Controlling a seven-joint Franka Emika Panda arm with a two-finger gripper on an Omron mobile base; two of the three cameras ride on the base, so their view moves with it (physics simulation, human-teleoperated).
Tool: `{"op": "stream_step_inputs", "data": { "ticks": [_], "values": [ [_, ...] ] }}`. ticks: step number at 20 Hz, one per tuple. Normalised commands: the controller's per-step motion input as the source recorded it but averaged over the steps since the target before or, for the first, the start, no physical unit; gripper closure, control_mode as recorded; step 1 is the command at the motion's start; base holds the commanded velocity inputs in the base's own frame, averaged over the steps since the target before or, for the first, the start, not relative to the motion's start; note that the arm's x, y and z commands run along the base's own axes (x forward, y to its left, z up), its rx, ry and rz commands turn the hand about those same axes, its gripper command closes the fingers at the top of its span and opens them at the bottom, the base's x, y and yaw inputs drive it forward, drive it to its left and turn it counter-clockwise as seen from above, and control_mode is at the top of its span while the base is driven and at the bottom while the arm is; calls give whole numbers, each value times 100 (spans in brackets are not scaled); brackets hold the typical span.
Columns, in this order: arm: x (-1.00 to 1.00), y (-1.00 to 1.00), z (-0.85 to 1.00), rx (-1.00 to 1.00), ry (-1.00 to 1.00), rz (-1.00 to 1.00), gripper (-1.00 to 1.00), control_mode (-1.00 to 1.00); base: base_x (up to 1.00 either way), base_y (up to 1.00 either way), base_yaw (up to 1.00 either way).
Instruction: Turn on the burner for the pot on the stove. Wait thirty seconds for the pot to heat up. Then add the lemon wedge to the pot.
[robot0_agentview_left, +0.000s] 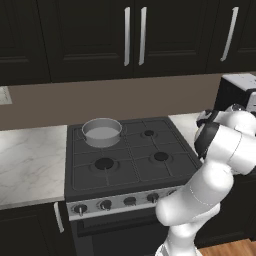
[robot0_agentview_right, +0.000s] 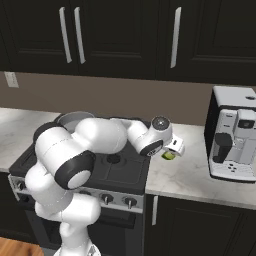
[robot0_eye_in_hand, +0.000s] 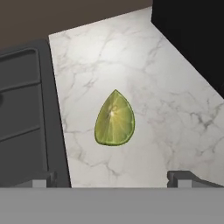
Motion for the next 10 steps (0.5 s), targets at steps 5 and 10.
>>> {"op": "stream_step_inputs", "data": {
  "ticks": [5,10],
  "values": [
    [24,-1,-9,0,0,0,-100,-100,0,0,0],
    [23,-1,-12,0,0,0,-100,-100,0,0,0]
  ]
}}
